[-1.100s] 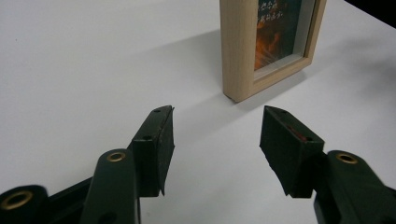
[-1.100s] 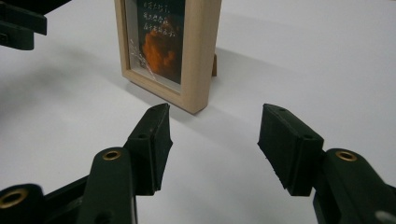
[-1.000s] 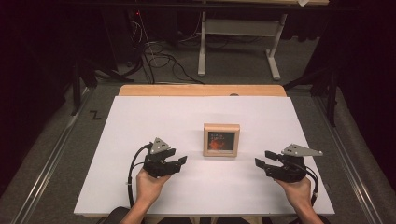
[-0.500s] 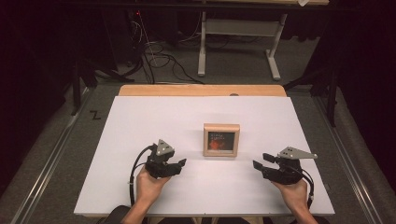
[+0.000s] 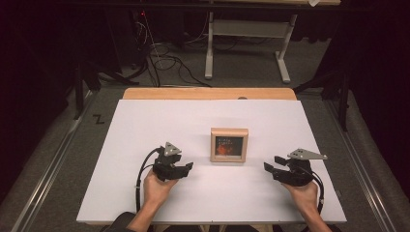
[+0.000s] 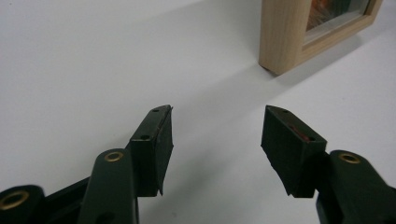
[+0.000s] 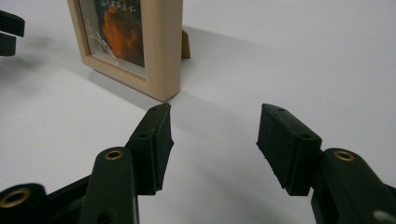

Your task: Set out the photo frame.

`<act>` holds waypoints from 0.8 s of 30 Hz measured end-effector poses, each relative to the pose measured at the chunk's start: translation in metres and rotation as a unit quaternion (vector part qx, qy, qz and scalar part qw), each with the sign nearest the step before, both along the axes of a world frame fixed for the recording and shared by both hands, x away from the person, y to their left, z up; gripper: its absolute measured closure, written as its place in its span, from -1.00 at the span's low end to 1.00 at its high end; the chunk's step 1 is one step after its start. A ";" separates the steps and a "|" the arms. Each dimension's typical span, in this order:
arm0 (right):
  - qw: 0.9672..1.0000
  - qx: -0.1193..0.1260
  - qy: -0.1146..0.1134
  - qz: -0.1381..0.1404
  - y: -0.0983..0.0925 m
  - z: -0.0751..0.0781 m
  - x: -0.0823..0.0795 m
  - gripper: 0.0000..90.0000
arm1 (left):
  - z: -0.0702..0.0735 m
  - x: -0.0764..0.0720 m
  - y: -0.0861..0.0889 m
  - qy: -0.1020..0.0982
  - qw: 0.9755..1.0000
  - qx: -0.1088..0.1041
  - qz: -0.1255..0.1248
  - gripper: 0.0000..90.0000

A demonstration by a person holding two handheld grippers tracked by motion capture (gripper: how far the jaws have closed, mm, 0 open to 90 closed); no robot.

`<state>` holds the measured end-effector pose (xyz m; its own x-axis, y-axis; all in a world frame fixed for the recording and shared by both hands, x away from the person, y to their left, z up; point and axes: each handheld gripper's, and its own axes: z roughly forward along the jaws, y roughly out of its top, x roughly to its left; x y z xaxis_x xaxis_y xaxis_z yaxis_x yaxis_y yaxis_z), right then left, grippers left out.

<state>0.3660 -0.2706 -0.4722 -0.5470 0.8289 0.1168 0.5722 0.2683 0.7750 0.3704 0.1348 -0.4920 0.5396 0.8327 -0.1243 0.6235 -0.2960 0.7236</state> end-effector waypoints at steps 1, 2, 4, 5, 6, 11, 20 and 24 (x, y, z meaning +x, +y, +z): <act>1.000 -0.002 0.000 0.000 0.000 0.000 0.001 0.00 | -0.001 0.001 0.000 0.001 1.000 0.001 0.002 -0.04; 1.000 -0.008 -0.003 -0.001 0.000 -0.001 0.002 0.00 | -0.002 0.002 0.001 0.001 1.000 0.003 0.005 -0.04; 1.000 -0.021 -0.005 -0.005 -0.001 -0.003 0.005 0.00 | -0.004 0.005 0.003 0.003 1.000 0.009 0.012 -0.04; 1.000 -0.018 -0.002 -0.007 -0.002 -0.004 0.006 0.00 | -0.005 0.007 0.004 0.003 1.000 0.009 0.017 -0.04; 1.000 -0.016 0.000 -0.009 -0.003 -0.005 0.007 0.00 | -0.006 0.008 0.005 0.004 1.000 0.008 0.021 -0.04; 1.000 -0.027 -0.002 -0.013 -0.003 -0.008 0.010 -0.01 | -0.008 0.011 0.008 0.002 0.999 0.009 0.032 -0.04; 0.998 -0.047 -0.002 -0.037 -0.017 -0.018 0.017 -0.04 | -0.013 0.013 0.010 -0.001 0.999 0.028 0.043 -0.05; 0.998 -0.036 -0.004 -0.045 -0.023 -0.017 0.015 -0.05 | -0.013 0.012 0.010 -0.002 0.999 0.025 0.043 -0.05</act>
<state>0.3806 -0.2932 -0.4895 -0.4713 0.8805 0.0513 0.5905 0.2718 0.7599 0.3827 0.1448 -0.5052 0.4666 0.8808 -0.0802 0.6455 -0.2772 0.7117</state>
